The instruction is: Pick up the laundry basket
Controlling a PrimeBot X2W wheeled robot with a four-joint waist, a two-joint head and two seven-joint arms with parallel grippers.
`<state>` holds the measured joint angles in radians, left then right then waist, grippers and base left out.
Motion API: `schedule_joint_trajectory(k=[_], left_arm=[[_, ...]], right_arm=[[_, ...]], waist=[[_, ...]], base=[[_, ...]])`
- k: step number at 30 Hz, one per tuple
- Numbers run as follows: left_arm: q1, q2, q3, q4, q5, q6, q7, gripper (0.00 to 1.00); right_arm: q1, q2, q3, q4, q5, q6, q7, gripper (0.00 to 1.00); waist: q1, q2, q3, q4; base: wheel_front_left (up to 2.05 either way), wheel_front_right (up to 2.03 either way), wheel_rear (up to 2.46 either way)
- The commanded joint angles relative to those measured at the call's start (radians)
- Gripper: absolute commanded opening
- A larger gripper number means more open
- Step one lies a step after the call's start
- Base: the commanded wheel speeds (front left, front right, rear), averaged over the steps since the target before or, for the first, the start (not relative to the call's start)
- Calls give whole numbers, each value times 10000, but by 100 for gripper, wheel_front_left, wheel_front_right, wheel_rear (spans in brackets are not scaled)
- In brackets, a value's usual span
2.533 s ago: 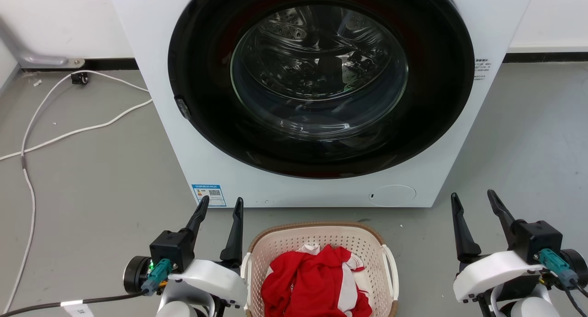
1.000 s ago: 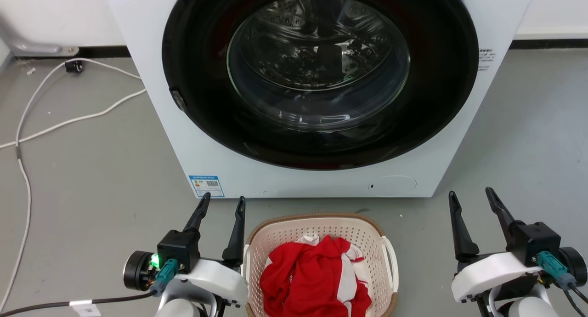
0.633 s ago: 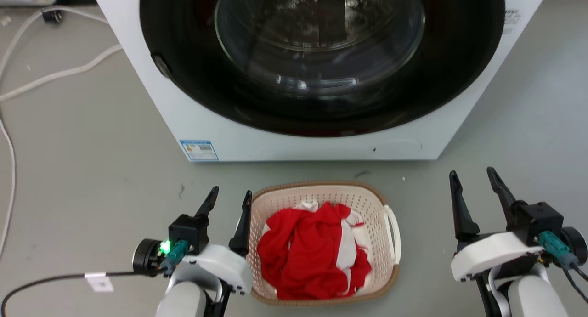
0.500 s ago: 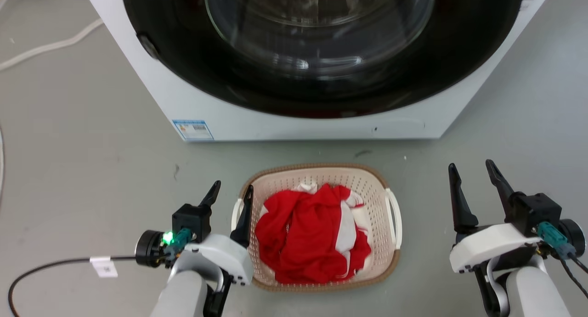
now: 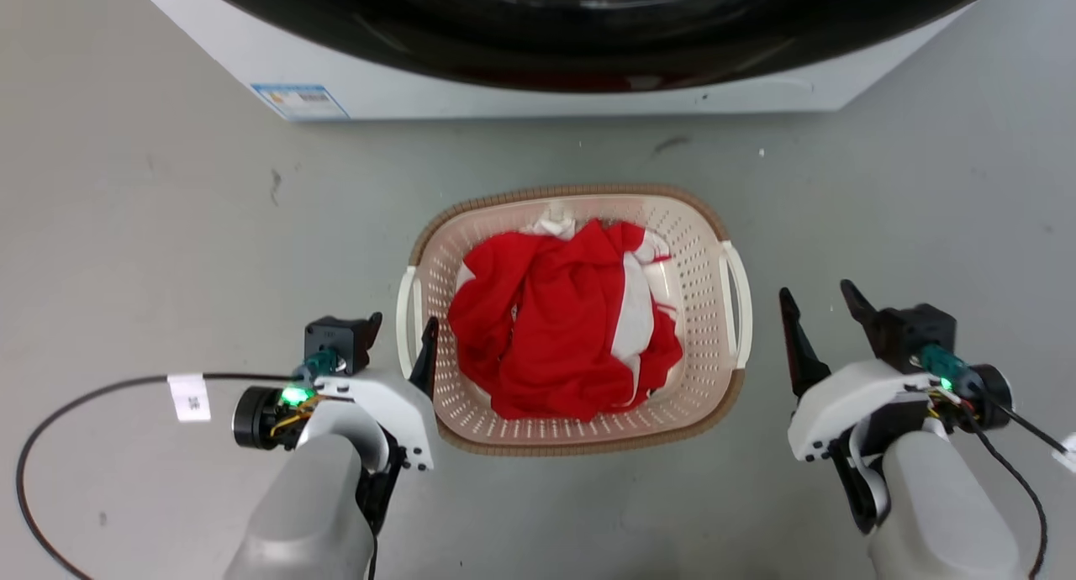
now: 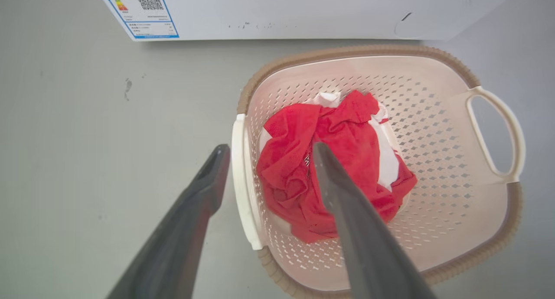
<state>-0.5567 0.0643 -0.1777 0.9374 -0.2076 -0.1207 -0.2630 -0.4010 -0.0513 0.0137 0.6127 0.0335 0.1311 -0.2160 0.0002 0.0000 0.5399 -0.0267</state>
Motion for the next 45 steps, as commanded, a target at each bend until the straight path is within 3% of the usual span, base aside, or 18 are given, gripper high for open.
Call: schedule_joint_trajectory(k=[1, 9, 16, 30, 31, 32, 33, 45], left_arm=[[-301, 31, -4, 149, -37, -22, -19, 100], [-1858, 109, -360, 1923, -505, -95, 398, 100], [-2848, 265, -1076, 2474, -1362, -94, 1190, 100], [-4013, 645, -2158, 2708, -2898, -95, 2237, 100], [-4054, 631, -2222, 2714, -2991, -95, 2343, 100], [-4091, 613, -2315, 2696, -3087, -95, 2424, 44], [-4126, 608, -2405, 2653, -3178, -95, 2453, 0], [-3888, 556, -3465, 2422, -4310, -114, 2843, 0]], right_arm=[[-287, 15, 46, 241, -18, -7, -62, 100], [-2178, -39, 522, 3135, 231, -5, -148, 100], [-3805, -30, 1246, 4991, 743, -7, 31, 100], [-5556, 16, 2805, 6344, 2040, -7, 872, 100], [-5602, 17, 2898, 6363, 2121, -7, 918, 93], [-5648, 17, 2989, 6379, 2245, -7, 1001, 44], [-5681, 16, 3088, 6385, 2370, -7, 1031, 0], [-5298, 67, 4380, 6360, 3660, 12, 1656, 0]], waist=[[-2, 0, 500, -62], [-2, 0, 1627, -77], [-2, 0, 2435, -134], [-2, 0, 3335, -131], [-2, 0, 3362, -126], [-2, 0, 3382, -125], [-2, 0, 3398, -123], [-2, 0, 2876, -117]], base=[[0, 0, 0], [0, 0, 0], [0, 0, 0], [0, 0, 0], [0, 0, 0], [0, 0, 0], [0, 0, 0], [0, 0, 0]])
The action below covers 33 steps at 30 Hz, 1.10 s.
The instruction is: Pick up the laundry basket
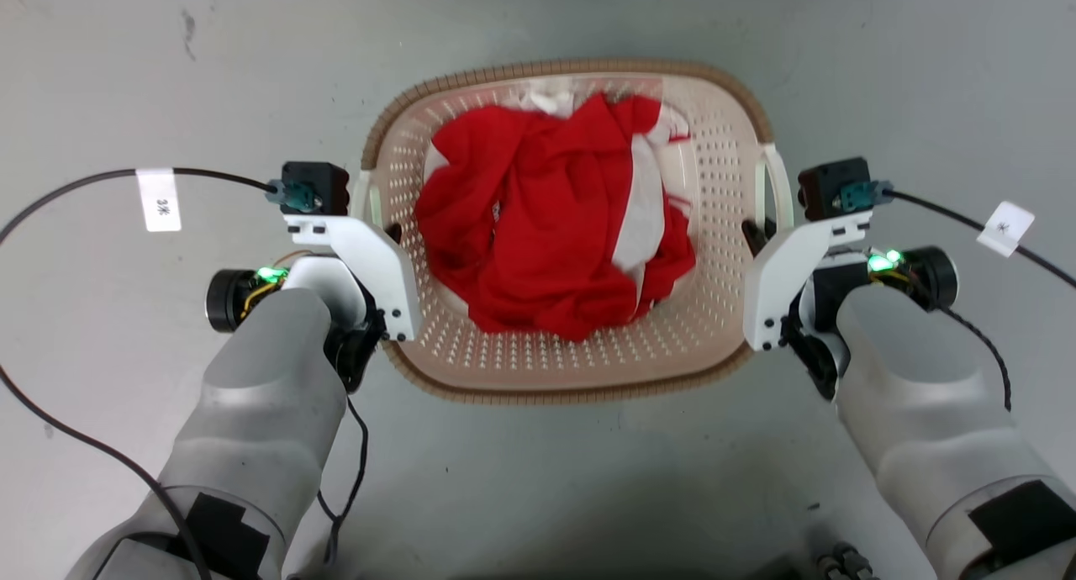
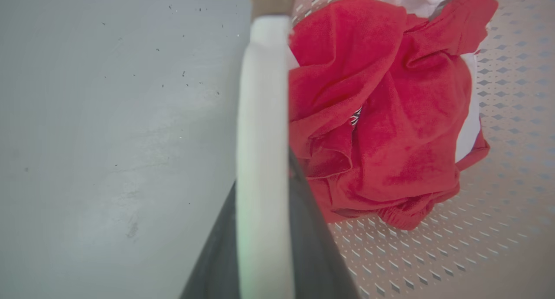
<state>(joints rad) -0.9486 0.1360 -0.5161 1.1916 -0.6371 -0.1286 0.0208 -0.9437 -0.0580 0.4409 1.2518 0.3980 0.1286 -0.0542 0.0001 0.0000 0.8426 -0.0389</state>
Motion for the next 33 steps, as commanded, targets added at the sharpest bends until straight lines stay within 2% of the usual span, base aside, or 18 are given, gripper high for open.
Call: schedule_joint_trajectory(k=[1, 7, 12, 24, 33], left_arm=[[68, -176, -168, -128, -112, -40, 89, 0], [343, -194, -685, -169, -703, -45, 515, 0], [652, -195, -994, -89, -1212, -56, 926, 0], [1113, -141, -1533, 45, -2343, -57, 2701, 0], [1245, -188, -1797, 136, -2880, -57, 3790, 0]], right_arm=[[184, 143, 195, -57, 169, 43, 138, 0], [702, 117, 1001, -492, 1251, 81, 1525, 0], [1073, -91, 1685, -809, 1977, 82, 2230, 0], [1531, -602, 2754, -1260, 3872, 82, 4648, 0], [1461, -917, 3182, -1331, 4651, 82, 5629, 0]], waist=[[-1, 0, -301, 9], [-1, 0, -1392, -48], [-1, 0, -2433, -109], [-1, 0, -4802, -118], [-1, 0, -5916, 13]], base=[[0, 0, 0], [0, 0, 0], [0, 0, 0], [0, 0, 0], [0, 0, 0]])
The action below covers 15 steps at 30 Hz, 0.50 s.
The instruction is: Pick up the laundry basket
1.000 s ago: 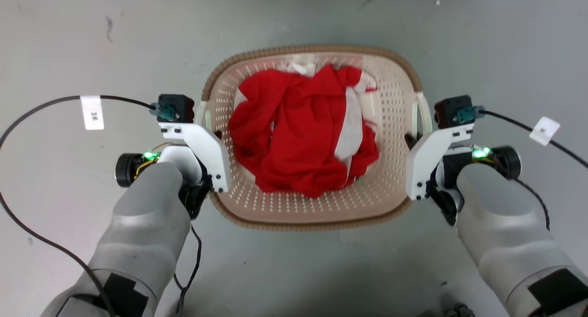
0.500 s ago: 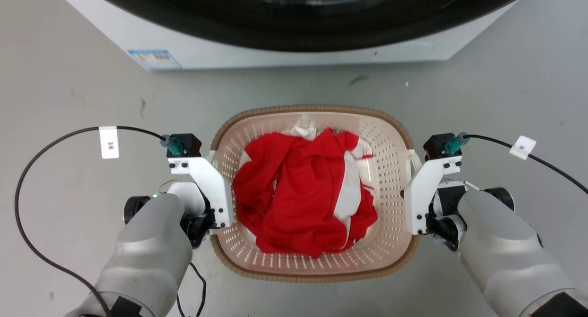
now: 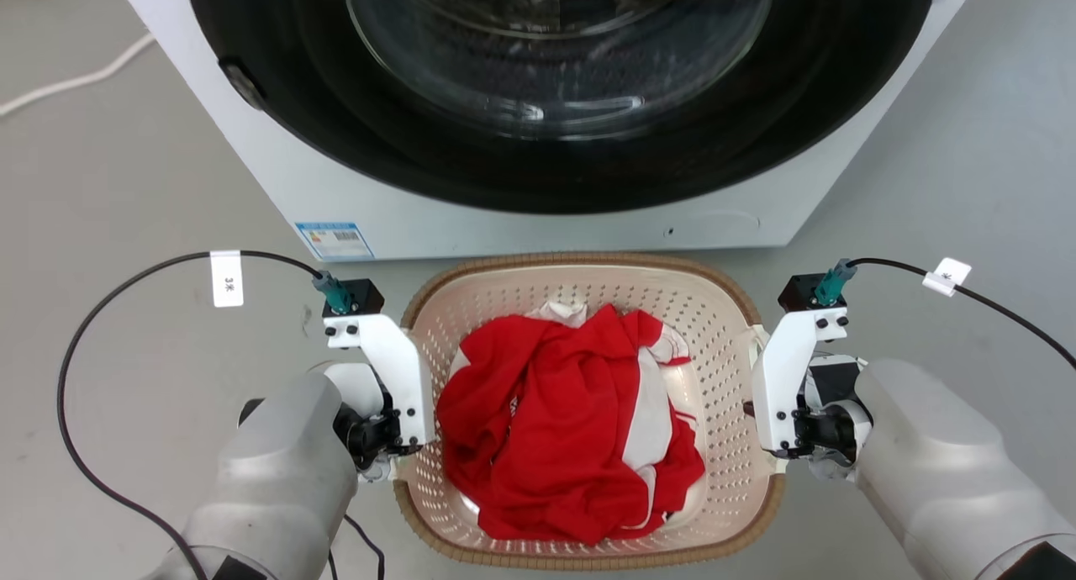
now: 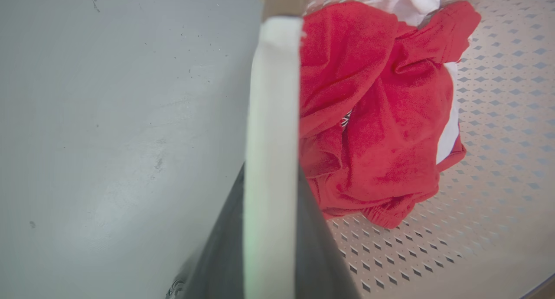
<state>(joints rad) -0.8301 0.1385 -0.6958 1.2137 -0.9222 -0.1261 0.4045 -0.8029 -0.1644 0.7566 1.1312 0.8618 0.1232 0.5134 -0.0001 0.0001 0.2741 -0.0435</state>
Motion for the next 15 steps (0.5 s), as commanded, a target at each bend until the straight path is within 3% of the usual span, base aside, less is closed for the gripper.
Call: schedule_joint_trajectory(k=[1, 15], left_arm=[[76, -208, -29, -73, -85, -82, 58, 0], [639, -172, -418, 106, -650, -80, 1174, 0]], right_arm=[[52, 140, 70, -113, 95, 136, 58, 0], [406, 253, 530, 317, 941, 134, 1309, 0]], waist=[[1, -1, -360, 77], [1, -1, -1850, 155]], base=[[0, 0, 0], [0, 0, 0]])
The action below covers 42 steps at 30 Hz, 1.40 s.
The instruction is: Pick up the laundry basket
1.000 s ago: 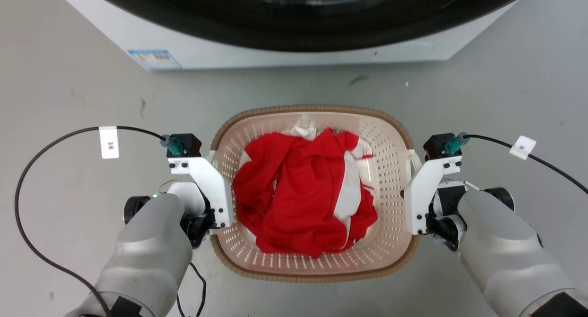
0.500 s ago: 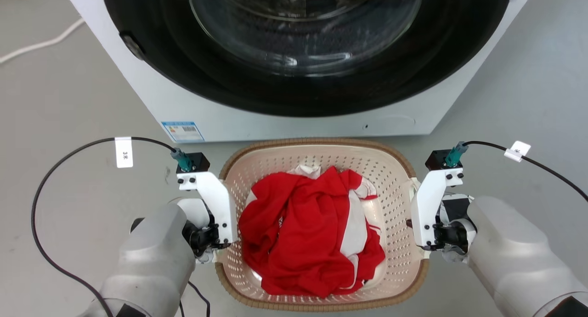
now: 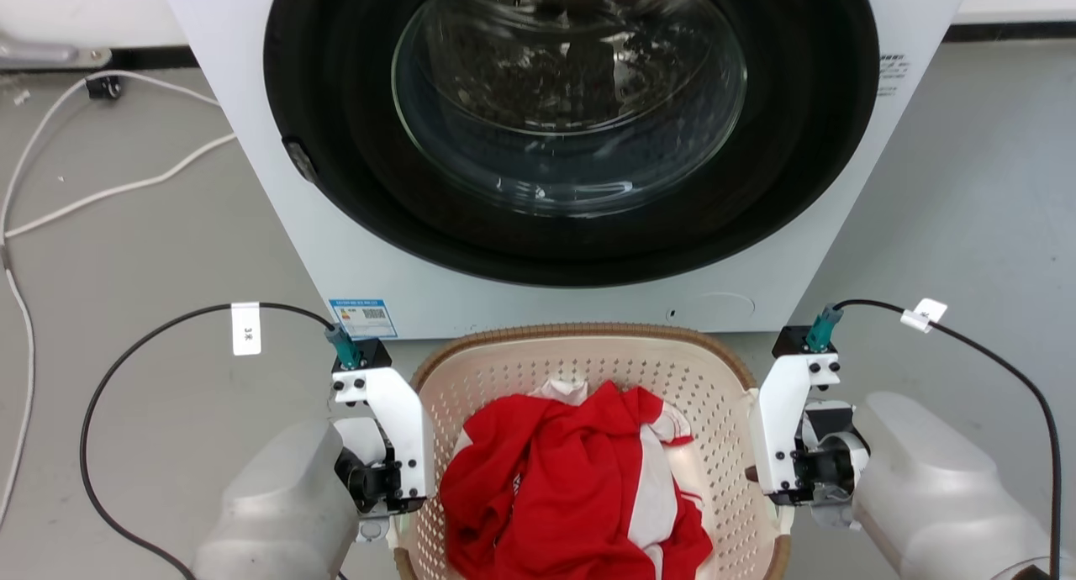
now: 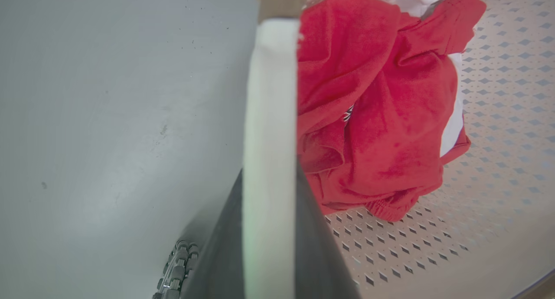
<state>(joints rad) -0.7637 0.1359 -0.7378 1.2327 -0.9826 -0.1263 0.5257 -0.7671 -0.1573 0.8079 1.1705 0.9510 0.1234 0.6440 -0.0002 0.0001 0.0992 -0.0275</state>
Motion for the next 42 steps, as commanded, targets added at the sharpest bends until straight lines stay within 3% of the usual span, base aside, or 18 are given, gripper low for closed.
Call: schedule_joint_trajectory(k=[1, 42], left_arm=[[30, -154, -14, -69, -98, -79, 43, 0], [250, -97, -616, -26, -803, -79, 322, 0]], right_arm=[[107, 206, 44, -47, 87, 132, 54, 0], [174, 480, 665, 475, 925, 133, 315, 0]], waist=[[2, -1, -179, -11], [2, -1, -565, -77]], base=[[0, 0, 0], [0, 0, 0]])
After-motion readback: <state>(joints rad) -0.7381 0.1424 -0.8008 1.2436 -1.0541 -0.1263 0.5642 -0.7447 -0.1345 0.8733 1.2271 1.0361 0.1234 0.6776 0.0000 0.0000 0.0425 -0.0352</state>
